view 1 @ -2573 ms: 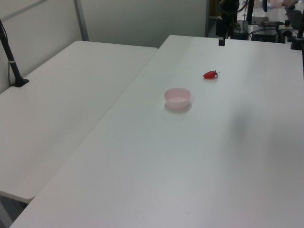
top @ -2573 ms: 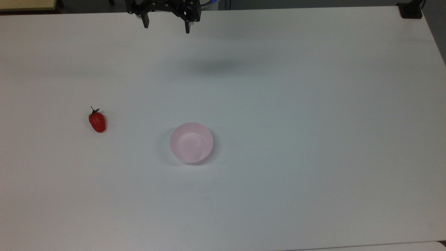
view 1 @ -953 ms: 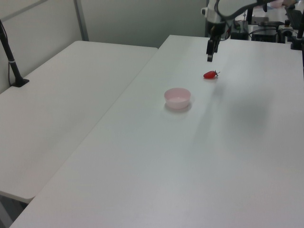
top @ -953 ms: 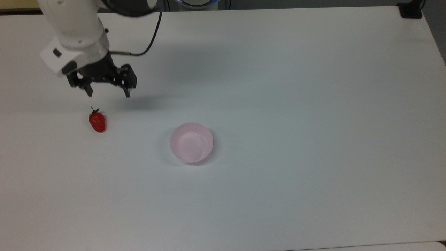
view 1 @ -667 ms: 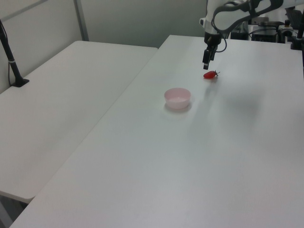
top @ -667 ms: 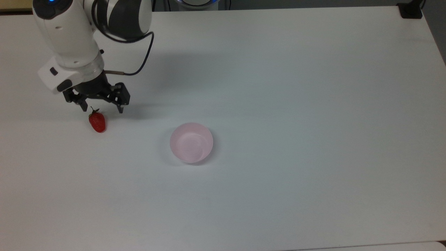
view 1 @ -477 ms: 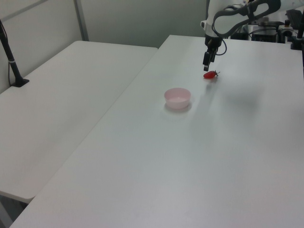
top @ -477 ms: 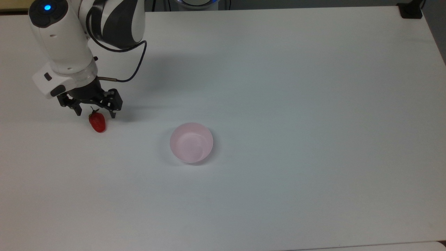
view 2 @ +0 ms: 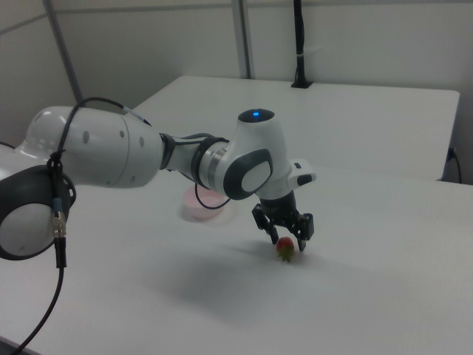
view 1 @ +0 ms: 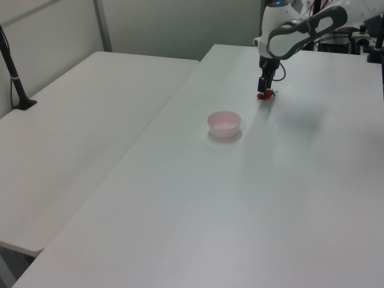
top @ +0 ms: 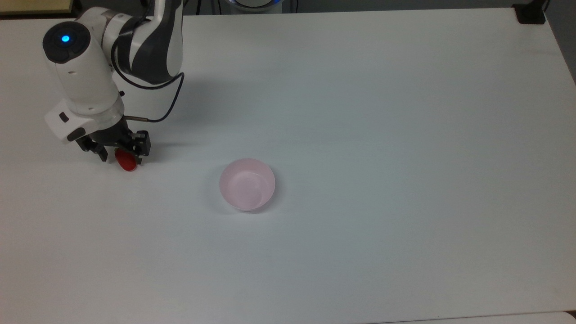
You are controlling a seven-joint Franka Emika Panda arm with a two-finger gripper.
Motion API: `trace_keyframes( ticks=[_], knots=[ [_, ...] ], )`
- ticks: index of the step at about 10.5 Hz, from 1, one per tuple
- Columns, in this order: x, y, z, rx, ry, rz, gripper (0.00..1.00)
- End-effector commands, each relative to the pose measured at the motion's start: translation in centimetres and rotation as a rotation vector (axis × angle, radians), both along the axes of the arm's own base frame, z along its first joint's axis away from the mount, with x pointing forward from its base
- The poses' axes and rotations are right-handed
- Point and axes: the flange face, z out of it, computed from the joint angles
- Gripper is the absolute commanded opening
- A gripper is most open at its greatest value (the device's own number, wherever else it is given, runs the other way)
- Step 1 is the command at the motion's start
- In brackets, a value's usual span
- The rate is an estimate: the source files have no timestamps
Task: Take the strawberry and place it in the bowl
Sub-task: 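Close the gripper on the red strawberry and lift it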
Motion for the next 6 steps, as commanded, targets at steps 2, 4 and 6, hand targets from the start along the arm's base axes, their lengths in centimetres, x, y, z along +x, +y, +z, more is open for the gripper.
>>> trace_keyframes(
  ticks=[2, 4, 6],
  knots=[
    [0.9, 0.6, 2.0, -0.006, -0.047, -0.004, 0.17],
    [0.4, 2.8, 3.7, 0.023, 0.03, -0.021, 0.17],
    [1.9, 7.8, 5.9, 0.034, 0.006, -0.051, 0.17]
  ],
)
